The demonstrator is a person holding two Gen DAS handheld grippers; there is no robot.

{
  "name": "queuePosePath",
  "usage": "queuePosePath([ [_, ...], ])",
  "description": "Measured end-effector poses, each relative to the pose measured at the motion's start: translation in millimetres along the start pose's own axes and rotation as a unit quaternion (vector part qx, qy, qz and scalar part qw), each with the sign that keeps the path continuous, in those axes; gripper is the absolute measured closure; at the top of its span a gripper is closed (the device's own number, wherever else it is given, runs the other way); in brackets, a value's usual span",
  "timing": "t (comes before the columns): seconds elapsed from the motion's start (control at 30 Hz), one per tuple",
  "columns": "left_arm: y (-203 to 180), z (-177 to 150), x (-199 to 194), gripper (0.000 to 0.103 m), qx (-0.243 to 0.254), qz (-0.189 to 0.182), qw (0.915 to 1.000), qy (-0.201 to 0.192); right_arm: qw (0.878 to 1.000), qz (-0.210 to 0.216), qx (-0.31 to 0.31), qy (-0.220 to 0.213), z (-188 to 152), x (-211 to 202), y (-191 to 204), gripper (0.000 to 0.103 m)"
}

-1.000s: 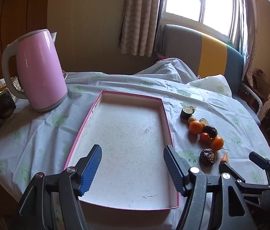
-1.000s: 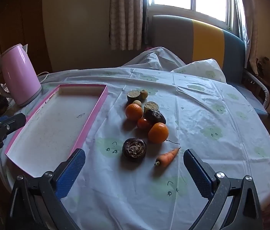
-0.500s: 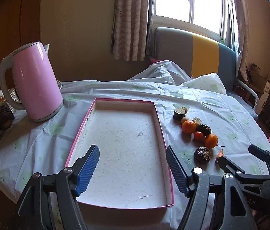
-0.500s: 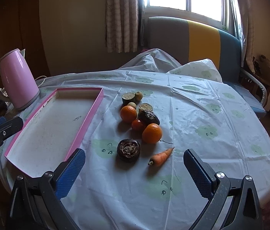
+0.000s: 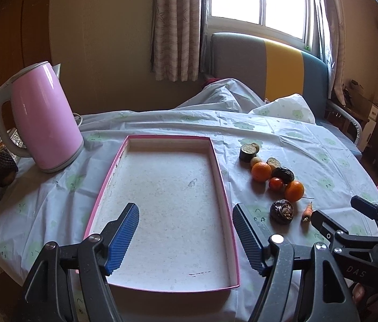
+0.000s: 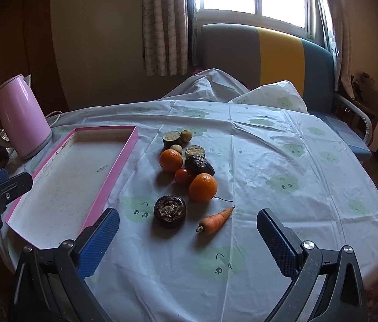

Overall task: Organize fruits
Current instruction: 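Move the left tool toward the fruit cluster beside the tray, then grasp the dark round fruit with the left tool and lift it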

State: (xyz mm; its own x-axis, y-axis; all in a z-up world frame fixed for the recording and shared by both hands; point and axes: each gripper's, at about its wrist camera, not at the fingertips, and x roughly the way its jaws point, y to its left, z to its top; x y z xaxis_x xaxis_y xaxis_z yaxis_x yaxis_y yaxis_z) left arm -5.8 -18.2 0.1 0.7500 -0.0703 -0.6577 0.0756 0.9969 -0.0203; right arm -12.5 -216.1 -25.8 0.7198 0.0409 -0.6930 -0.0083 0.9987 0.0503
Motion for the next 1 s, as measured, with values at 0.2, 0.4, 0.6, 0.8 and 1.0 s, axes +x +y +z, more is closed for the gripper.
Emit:
queuePosePath([
  [0.2, -5.3, 2.2, 2.6, 0.029, 0.007, 0.001, 1.0, 0.003, 1.0, -0.003, 0.009, 0.0, 1.6, 3.1, -9.8, 0.0],
  [0.4, -13.5, 2.8, 6.6, 0.029, 0.018, -0.002, 0.9998, 0.013, 1.0, -0.004, 0.015, 0.001, 3.9, 6.3, -20.4, 0.0],
  [0.6, -19.2, 4.1, 10.8, 0.029, 0.024, -0.004, 0.9995, 0.019, 1.0, -0.008, 0.028, 0.004, 3.9, 10.8, -35.0, 0.0],
  [0.8, -28.3, 5.5, 19.2, 0.023, 0.029, -0.03, 0.9985, 0.036, 0.999, -0.013, 0.045, 0.009, 3.0, 14.9, -52.4, 0.0],
  [1.0, -36.1, 7.9, 36.8, 0.022, 0.025, -0.064, 0.9941, 0.085, 0.997, -0.015, 0.073, 0.029, -1.8, 22.5, -76.2, 0.037],
])
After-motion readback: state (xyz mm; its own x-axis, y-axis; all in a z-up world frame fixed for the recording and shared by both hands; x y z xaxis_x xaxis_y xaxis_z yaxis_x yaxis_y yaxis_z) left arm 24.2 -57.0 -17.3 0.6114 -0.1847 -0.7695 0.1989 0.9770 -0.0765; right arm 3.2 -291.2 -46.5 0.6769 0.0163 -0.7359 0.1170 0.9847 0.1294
